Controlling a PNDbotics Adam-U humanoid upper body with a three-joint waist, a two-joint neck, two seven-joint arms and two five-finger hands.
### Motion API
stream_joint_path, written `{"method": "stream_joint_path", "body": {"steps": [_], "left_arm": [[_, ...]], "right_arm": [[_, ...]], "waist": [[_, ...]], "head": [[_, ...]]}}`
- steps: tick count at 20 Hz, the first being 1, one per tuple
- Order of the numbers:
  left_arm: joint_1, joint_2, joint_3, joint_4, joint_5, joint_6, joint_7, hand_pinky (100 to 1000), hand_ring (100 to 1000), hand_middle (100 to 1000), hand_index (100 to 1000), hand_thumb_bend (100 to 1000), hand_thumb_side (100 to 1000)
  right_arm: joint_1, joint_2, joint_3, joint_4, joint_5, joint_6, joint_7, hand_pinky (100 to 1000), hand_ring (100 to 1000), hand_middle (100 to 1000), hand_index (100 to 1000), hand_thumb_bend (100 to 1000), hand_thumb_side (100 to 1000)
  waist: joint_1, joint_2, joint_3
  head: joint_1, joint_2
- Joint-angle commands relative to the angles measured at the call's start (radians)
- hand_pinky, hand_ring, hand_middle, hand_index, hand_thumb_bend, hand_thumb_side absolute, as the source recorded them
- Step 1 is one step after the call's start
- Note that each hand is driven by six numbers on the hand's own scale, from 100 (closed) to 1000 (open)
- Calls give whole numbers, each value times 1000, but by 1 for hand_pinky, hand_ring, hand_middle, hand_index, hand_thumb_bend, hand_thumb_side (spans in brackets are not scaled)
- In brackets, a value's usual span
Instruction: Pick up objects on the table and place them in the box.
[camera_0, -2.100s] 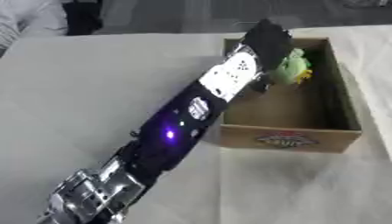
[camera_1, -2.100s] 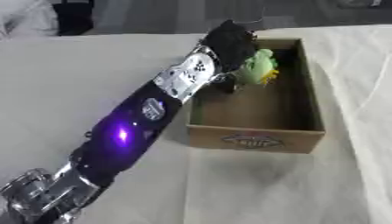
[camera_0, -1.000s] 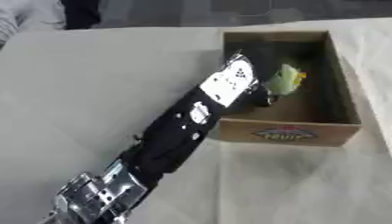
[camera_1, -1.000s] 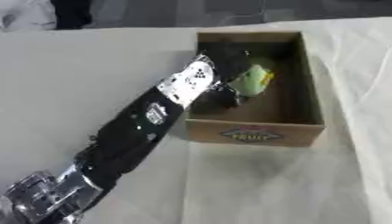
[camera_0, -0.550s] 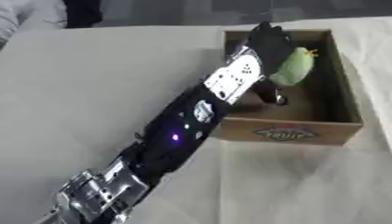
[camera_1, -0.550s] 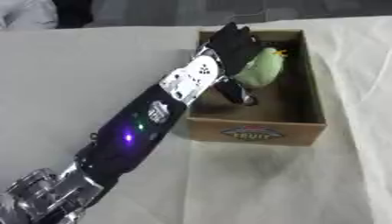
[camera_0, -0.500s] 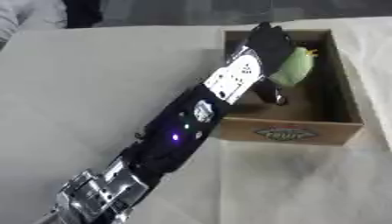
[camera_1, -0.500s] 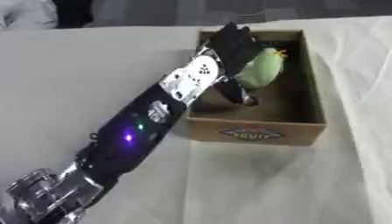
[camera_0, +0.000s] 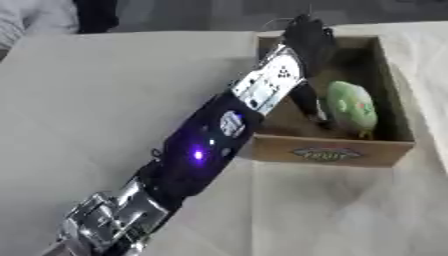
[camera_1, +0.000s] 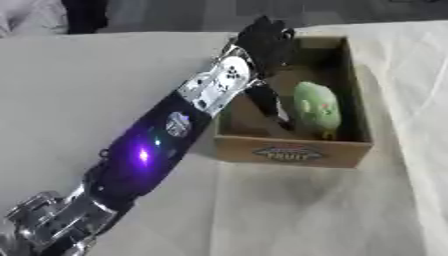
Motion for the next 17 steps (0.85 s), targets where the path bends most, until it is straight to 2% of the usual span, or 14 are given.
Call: {"method": "stream_joint_path", "body": {"steps": [1, 5, 9, 13, 15, 17], "left_arm": [[-21, 32, 22, -81, 40, 31, 25, 686, 865, 827, 981, 789, 1000], [-14, 63, 51, -171, 95, 77, 80, 635, 816, 791, 955, 681, 1000], [11, 109, 90, -262, 151, 132, 136, 603, 773, 760, 904, 646, 1000], [74, 154, 111, -353, 207, 187, 192, 557, 724, 715, 874, 610, 1000], [111, 164, 126, -399, 235, 215, 220, 544, 714, 706, 862, 452, 1000], [154, 170, 148, -445, 264, 243, 248, 542, 710, 700, 864, 429, 1000]], "right_arm": [[-3, -21, -10, -14, -2, 1, -8, 771, 803, 661, 701, 100, 1000], [5, -24, -14, -14, 0, 2, -12, 771, 803, 661, 702, 100, 1000], [15, -26, -19, -14, 3, 4, -18, 771, 802, 661, 702, 100, 1000], [16, -25, -24, -14, 6, 4, -23, 771, 801, 662, 702, 100, 1000], [16, -24, -28, -14, 7, 3, -27, 771, 801, 662, 702, 100, 1000], [18, -24, -31, -14, 9, 3, -30, 771, 800, 662, 702, 100, 1000]], "waist": [[-11, -32, 4], [-12, -43, 18], [-16, -54, 33], [-22, -57, 43], [-26, -58, 47], [-28, -59, 54]], "head": [[-10, 8], [-29, 17], [-52, 24], [-66, 21], [-71, 23], [-76, 27]]}}
